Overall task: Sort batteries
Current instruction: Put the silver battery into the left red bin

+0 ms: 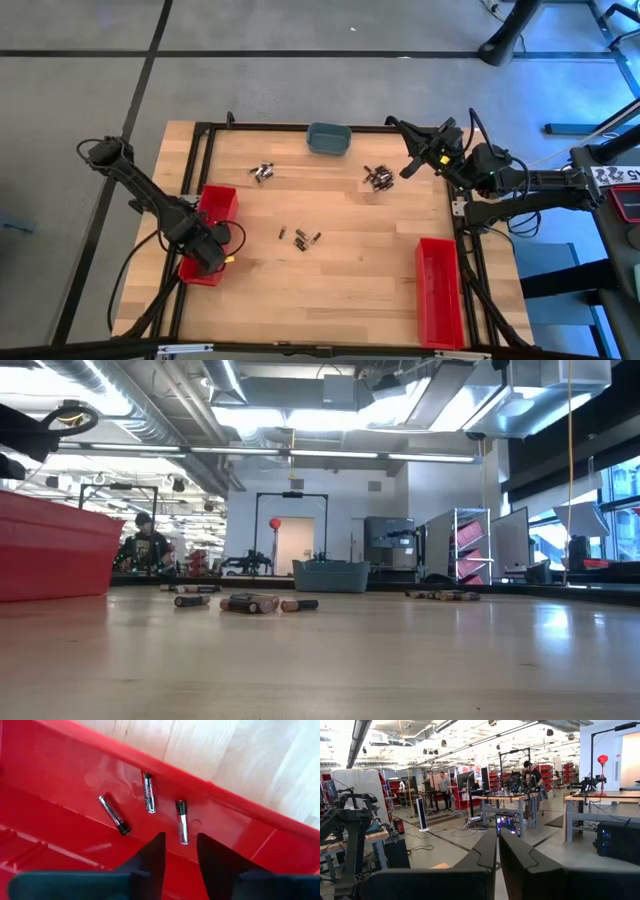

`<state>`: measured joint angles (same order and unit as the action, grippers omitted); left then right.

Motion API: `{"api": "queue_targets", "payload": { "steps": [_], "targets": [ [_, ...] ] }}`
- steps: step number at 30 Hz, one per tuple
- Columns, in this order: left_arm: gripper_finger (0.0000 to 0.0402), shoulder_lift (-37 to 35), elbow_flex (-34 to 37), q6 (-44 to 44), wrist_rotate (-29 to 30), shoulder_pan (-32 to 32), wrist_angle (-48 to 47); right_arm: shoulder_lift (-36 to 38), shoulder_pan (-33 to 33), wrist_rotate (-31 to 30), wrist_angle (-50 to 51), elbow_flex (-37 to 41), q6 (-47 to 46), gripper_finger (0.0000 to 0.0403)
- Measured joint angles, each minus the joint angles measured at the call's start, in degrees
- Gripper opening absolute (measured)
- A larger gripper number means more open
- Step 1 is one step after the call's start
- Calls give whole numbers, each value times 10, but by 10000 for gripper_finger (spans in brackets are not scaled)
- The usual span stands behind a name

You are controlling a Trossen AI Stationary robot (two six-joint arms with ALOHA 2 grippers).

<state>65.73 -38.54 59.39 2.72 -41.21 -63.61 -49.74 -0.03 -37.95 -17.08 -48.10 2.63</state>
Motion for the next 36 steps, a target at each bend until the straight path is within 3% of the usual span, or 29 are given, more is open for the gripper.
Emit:
{"api": "queue_targets", "payload": {
  "steps": [9, 18, 22, 25, 28, 32, 36],
  "targets": [
    [176, -35, -48, 85, -27, 0, -43, 0, 0, 0, 1, 0, 0, 24],
    [162, -113, -167, 198, -22, 27, -106, 0, 0, 0, 2, 0, 0, 24],
    [149, -137, -213, 226, 49, 65, -69, 0, 0, 0, 2, 0, 0, 24],
    [140, -148, -226, 183, 152, 106, 9, 0, 0, 0, 5, 0, 0, 24],
    [130, -137, -227, 70, 224, 165, 97, 0, 0, 0, 14, 0, 0, 24],
    [110, -84, -227, -46, 220, 273, 181, 0, 0, 19, 24, 0, 0, 24],
    [89, -14, -226, -143, 143, 377, 260, 3, 0, 52, 26, 0, 0, 24]
  ]
}}
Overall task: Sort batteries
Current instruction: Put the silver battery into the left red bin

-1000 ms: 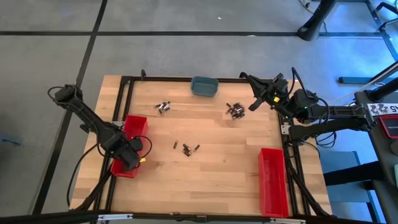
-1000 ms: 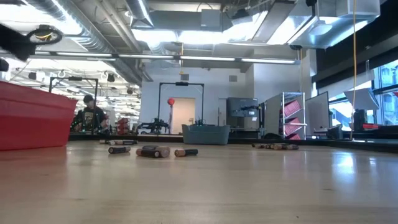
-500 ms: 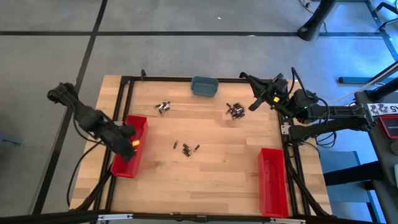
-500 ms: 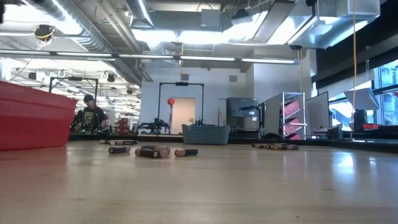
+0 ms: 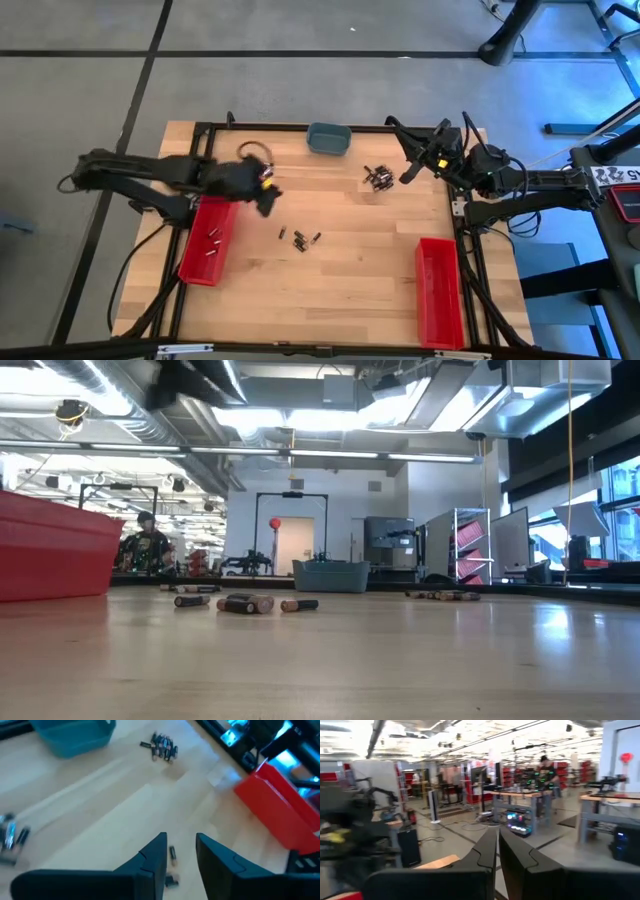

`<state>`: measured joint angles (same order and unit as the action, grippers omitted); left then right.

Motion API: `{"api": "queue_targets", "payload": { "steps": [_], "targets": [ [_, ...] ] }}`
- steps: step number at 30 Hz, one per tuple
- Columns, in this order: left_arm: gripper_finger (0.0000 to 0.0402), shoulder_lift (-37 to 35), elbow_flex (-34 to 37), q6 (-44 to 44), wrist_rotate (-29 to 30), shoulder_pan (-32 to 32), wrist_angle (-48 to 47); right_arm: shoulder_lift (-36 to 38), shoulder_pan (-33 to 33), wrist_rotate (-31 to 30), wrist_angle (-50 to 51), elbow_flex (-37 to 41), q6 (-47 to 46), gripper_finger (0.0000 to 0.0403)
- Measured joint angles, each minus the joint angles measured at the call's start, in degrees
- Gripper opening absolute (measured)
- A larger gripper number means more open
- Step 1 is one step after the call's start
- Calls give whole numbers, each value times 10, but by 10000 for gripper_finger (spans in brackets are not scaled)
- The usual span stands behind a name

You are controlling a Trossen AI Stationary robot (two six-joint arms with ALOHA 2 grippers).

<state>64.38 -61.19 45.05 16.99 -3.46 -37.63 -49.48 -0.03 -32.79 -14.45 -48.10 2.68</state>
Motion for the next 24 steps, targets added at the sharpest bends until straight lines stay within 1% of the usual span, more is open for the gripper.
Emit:
{"api": "queue_targets", "payload": {
  "steps": [2, 4, 6, 10, 13, 15, 18, 21, 24],
  "targets": [
    [81, 38, 0, -37, -52, 47, 26, 6, 0, 21, 7, 0, 0, 24],
    [76, 72, 0, -56, -104, 88, 44, 16, 0, 40, 25, 0, 0, 24],
    [73, 101, 0, -73, -139, 120, 55, 30, 0, 48, 54, 0, -15, 24],
    [72, 144, 0, -109, -149, 167, 45, 60, 0, 49, 143, 0, -71, 24],
    [72, 166, 0, -92, -152, 210, -3, 78, 0, 49, 197, 0, -91, 24],
    [72, 184, 0, -104, -151, 247, -48, 84, 0, 49, 219, 0, -100, 24],
    [74, 209, 0, -155, -160, 307, -82, 85, 0, 49, 221, 0, -102, 24],
    [94, 235, 0, -216, -187, 366, -76, 86, 0, 46, 209, 0, -101, 24],
    [133, 261, 0, -269, -198, 413, -70, 80, 0, 39, 205, 0, -101, 24]
  ]
}}
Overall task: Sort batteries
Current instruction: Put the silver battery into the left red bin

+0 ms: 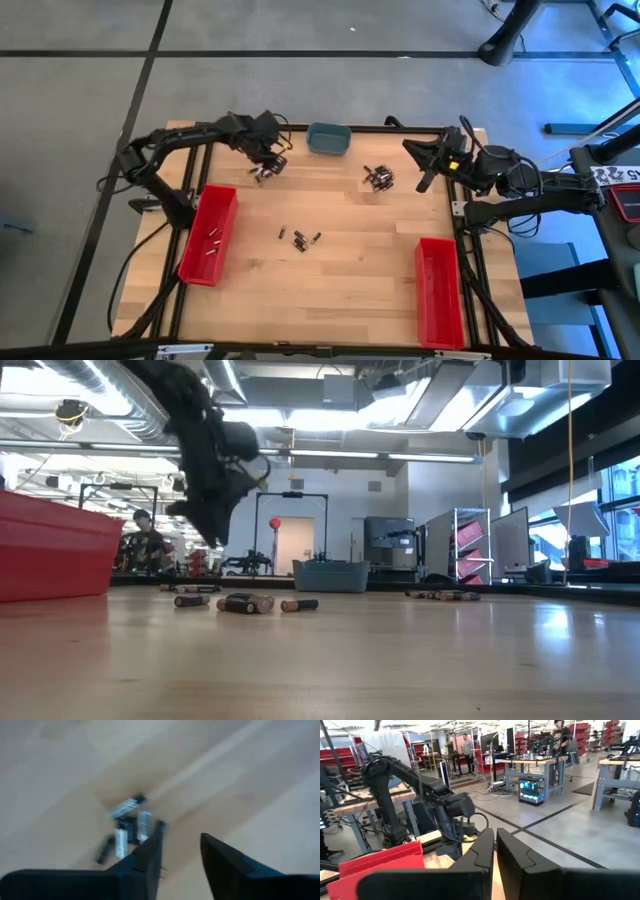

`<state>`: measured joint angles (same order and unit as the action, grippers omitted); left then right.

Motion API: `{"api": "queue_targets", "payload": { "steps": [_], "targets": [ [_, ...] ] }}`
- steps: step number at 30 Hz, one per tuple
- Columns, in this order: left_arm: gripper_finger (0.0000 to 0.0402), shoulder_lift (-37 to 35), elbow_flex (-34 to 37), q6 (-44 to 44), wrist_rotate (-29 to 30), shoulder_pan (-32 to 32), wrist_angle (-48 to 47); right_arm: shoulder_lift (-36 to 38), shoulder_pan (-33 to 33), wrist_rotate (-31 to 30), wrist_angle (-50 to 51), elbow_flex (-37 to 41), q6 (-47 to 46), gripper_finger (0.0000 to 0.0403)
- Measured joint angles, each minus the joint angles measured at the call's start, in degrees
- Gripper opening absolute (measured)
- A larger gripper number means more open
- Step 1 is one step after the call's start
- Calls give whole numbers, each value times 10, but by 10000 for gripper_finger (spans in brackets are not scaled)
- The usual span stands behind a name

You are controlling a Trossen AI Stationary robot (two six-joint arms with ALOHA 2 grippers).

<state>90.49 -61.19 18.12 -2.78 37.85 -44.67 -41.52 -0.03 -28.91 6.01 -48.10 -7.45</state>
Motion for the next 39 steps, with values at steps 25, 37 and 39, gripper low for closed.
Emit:
{"api": "queue_targets", "payload": {
  "steps": [25, 37, 39],
  "targets": [
    [151, 107, 0, -328, 43, 37, 70, -30, 0, -1, -65, 0, -77, 24],
    [87, 151, -1, -362, 46, 38, 79, -30, 0, -2, -95, 0, -78, 24],
    [61, 151, 0, -365, 47, 38, 84, -30, 0, -2, -95, 0, -78, 24]
  ]
}}
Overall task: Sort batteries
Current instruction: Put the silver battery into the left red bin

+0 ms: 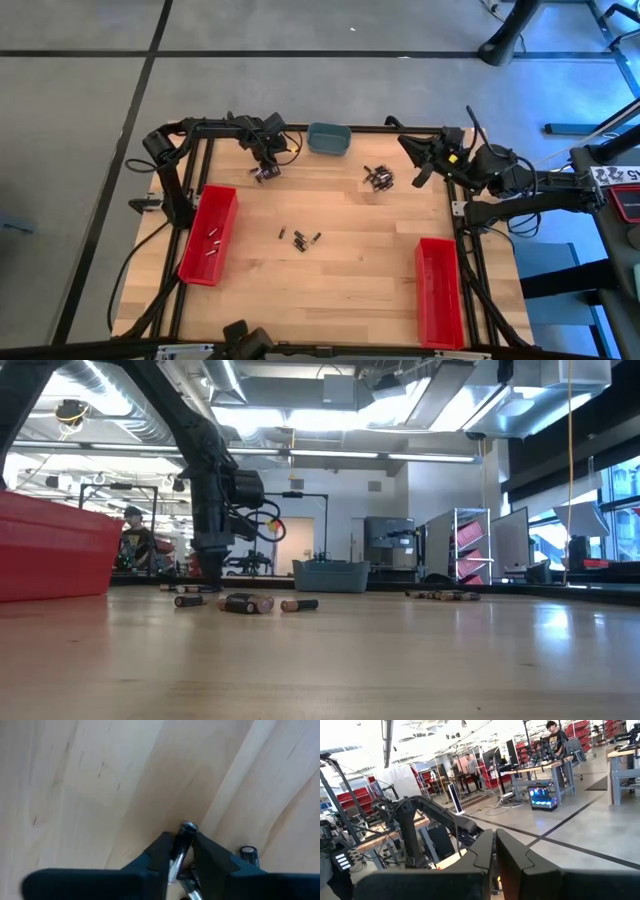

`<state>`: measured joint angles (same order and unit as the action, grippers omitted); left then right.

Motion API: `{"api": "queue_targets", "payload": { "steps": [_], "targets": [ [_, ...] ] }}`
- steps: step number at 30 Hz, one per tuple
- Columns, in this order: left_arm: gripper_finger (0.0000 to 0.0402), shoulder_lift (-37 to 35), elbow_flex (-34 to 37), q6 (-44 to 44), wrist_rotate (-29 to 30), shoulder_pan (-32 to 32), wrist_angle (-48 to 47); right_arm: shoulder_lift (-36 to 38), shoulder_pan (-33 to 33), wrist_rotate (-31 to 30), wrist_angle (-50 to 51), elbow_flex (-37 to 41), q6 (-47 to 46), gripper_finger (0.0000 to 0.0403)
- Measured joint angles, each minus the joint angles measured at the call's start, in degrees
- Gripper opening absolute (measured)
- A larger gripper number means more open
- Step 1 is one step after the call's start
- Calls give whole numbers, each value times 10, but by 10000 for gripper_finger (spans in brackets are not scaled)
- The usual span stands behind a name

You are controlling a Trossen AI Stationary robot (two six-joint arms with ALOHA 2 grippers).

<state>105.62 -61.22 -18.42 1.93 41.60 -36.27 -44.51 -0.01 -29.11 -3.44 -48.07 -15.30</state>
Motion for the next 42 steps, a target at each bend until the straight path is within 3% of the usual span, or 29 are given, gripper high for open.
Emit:
{"api": "queue_targets", "payload": {
  "steps": [3, 9, 18, 27, 33, 37, 42],
  "targets": [
    [19, 0, 0, 0, 0, 2, 8, 0, 0, 0, 0, 0, -1, 24],
    [17, -17, -9, 30, 15, -4, 6, 0, 0, 0, 0, 0, -1, 24],
    [12, -175, -34, 108, 22, -76, -7, -13, 0, -7, 0, 0, 5, 24],
    [12, -358, -63, 150, 25, -263, -153, -66, 0, -48, -1, 0, 32, 24],
    [12, -435, -87, 346, 62, -439, -315, -113, -1, -48, -52, 0, 68, 24],
    [11, -447, -82, 482, 65, -545, -399, -139, -1, -48, -107, 0, 111, 24],
    [11, -447, -31, 575, 77, -624, -450, -154, -1, -48, -140, 0, 135, 24]
  ]
}}
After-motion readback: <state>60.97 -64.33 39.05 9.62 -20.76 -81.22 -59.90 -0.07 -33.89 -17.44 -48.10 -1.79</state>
